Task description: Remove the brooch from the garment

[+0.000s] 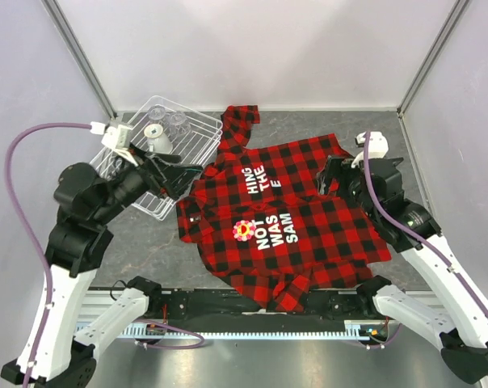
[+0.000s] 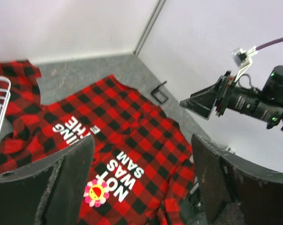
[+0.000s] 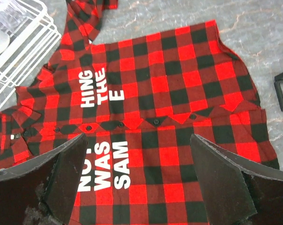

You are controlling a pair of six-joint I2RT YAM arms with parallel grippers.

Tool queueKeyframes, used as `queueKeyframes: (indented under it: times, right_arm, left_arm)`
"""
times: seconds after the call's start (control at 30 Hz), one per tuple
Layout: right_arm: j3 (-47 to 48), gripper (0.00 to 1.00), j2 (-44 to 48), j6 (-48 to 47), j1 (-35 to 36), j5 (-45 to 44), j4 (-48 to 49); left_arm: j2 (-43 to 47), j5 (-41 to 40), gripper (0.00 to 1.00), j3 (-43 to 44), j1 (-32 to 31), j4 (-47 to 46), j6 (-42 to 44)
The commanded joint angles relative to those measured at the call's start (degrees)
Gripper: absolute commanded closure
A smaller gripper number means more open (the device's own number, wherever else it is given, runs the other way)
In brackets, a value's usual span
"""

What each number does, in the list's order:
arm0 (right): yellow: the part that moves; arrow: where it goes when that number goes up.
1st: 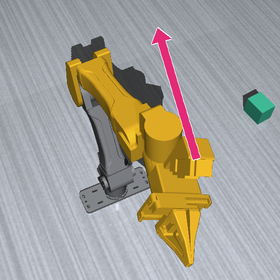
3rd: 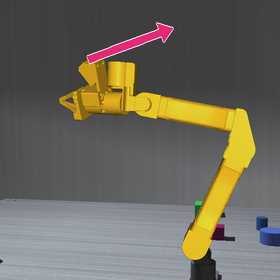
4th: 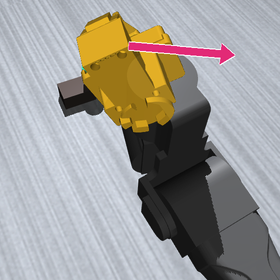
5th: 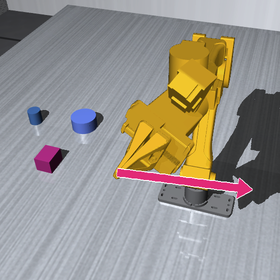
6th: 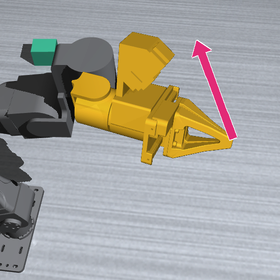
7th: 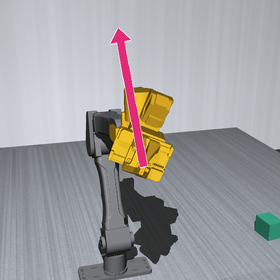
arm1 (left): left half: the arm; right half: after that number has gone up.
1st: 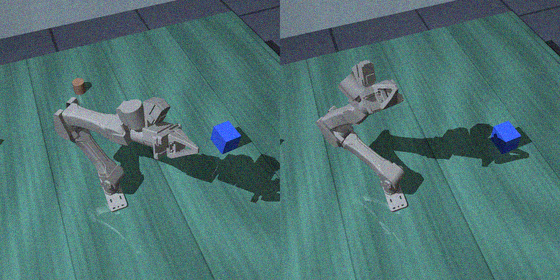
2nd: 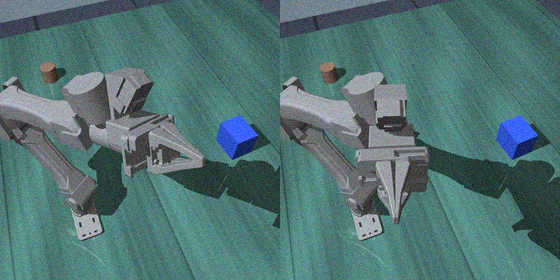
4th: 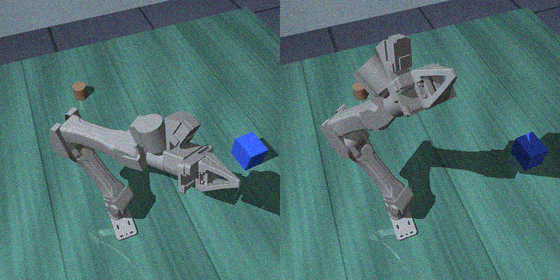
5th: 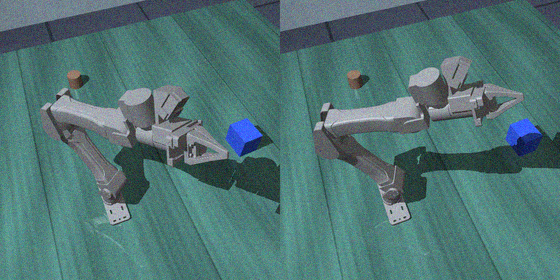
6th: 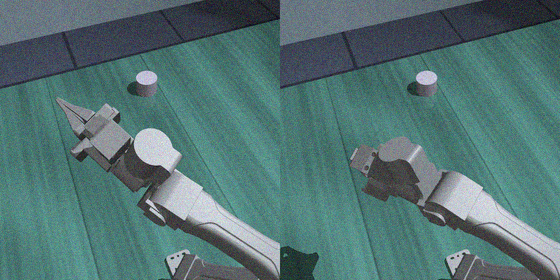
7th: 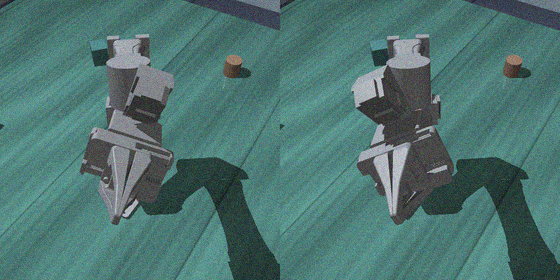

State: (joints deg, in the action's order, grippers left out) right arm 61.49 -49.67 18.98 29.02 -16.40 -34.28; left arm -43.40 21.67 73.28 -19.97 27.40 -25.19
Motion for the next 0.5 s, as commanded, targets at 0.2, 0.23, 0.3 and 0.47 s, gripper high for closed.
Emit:
queueKeyframes:
  times: [0.2,0.23,0.3,0.47]
  right_arm:
    - [-7.78,0.02,-0.77,3.34,-0.1,14.96,9.13]
    - [-9.79,0.02,-1.39,3.95,-0.1,16.48,9.75]
    - [-12.61,0.02,-2.71,6.4,-0.1,24.27,13.51]
    - [-25.44,0.02,-5.51,14.67,4.64,28.79,29.14]
  left_arm:
    - [-11.18,16.12,0.15,-8.48,-0.16,2.14,2.34]
    - [-12.14,16.03,0.14,-9.89,-0.77,1.44,1.99]
    - [-12.76,15.86,0.14,-14.27,-2.87,-1.71,1.02]
    - [-13.99,8.93,0.18,-22.81,-11.13,-8.05,-1.61]
